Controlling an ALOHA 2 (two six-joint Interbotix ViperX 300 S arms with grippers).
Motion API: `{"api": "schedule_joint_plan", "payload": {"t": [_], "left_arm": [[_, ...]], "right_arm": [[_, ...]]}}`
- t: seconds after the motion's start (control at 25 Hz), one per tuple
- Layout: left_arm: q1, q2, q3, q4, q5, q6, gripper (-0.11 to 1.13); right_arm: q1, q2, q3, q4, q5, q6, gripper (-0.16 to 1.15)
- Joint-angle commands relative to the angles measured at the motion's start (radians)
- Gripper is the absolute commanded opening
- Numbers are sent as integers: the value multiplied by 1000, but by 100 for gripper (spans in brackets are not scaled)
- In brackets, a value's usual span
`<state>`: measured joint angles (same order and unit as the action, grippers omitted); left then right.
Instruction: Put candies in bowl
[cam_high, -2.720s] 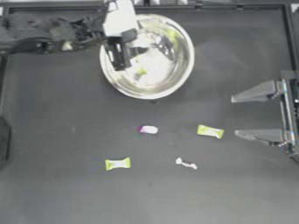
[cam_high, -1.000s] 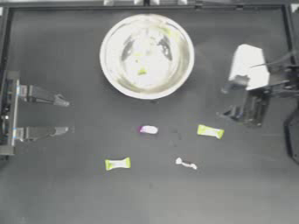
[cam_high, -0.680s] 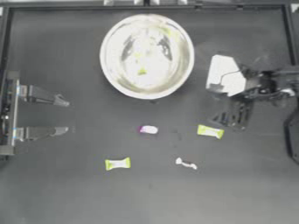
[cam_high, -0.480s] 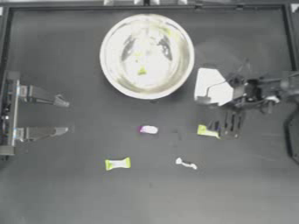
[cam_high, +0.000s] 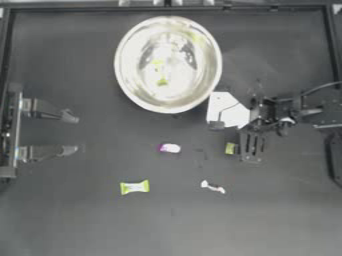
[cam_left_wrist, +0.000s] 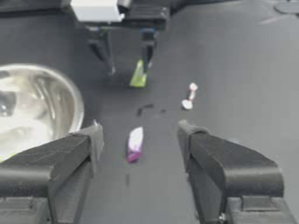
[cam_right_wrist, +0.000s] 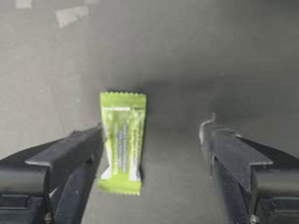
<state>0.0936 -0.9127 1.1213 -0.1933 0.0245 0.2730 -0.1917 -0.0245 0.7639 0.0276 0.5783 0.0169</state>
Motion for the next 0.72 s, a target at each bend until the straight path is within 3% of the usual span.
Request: {"api": "schedule_joint_plan", "payload": {"t": [0.04,0.52,0.64,0.72], "left_arm": [[0,3,-9,-3,-9,-2,88],[2,3,-12,-3,-8,-2,88],[2,3,-11,-3,-8,-2,88],[6,5,-9,-5,-8,-2,88]], "right_arm": [[15,-6,-21,18,-2,0,95],[29,49,-23,32,-2,0,91],[32,51,-25,38,8,0,79],[38,49,-25,40,23,0,60]]}}
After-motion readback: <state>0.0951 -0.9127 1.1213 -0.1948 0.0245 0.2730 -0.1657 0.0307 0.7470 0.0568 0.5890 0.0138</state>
